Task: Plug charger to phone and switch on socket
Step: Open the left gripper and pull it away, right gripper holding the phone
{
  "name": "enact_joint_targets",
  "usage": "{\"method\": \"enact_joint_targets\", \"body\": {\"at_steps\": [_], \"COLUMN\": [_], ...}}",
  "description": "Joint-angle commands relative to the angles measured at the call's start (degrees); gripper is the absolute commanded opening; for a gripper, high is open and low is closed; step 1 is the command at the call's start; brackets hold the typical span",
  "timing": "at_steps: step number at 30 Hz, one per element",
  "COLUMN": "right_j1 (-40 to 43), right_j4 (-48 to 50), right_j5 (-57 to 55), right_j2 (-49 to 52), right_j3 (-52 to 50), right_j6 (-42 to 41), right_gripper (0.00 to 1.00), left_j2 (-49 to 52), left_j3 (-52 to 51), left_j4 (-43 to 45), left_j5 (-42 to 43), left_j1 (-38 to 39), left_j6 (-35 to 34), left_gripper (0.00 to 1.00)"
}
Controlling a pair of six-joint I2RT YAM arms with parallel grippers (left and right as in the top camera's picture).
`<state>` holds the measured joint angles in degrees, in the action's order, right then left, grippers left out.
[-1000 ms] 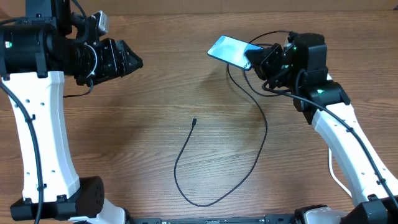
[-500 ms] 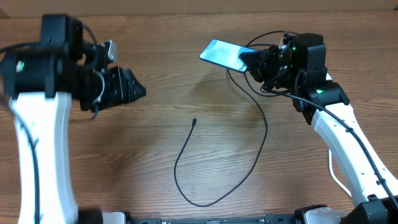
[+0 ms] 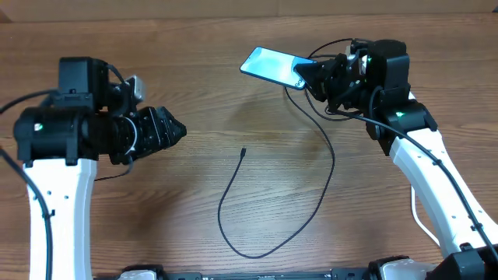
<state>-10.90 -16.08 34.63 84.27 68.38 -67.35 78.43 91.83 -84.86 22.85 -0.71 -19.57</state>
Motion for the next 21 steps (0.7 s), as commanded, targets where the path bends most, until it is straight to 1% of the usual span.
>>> {"method": "enact_joint_targets", "body": {"at_steps": [1, 6, 10, 14, 19, 21], "right_j1": [0.04, -0.02, -0.02, -0.02, -0.02, -0.02], "right_j4": [0.76, -0.46, -0.74, -0.72, -0.74, -0.72], "right_j5": [1.68, 1.70, 1.84, 2.78, 4.39, 4.74], "right_j2": [-2.19, -2.19, -2.19, -2.19, -2.19, -2.19], "right_j3": [2.51, 2.51, 2.51, 2.51, 2.51, 2.51], "right_j6": [-0.37, -0.35, -0.37, -0.39, -0.37, -0.42], "right_gripper": [0.04, 0.04, 0.04, 0.04, 0.04, 0.04], "left_j2": [0.28, -0.59, -2.75, -5.88, -7.91, -8.87], "left_j3": [-2.84, -2.95, -2.95, -2.97, -2.97, -2.97], "left_j4": [-0.52, -0.61, -0.74, -1.88, -3.65, -2.95], "left_j5": [-0.33, 1.95, 2.21, 1.57, 1.11, 1.11], "left_j1": [0.42, 0.42, 0.42, 0.42, 0.42, 0.42], "left_j6": [-1.20, 1.53, 3.34, 3.78, 4.20, 4.15], "left_gripper": [0.64, 0.63, 0.63, 0.64, 0.64, 0.64]}}
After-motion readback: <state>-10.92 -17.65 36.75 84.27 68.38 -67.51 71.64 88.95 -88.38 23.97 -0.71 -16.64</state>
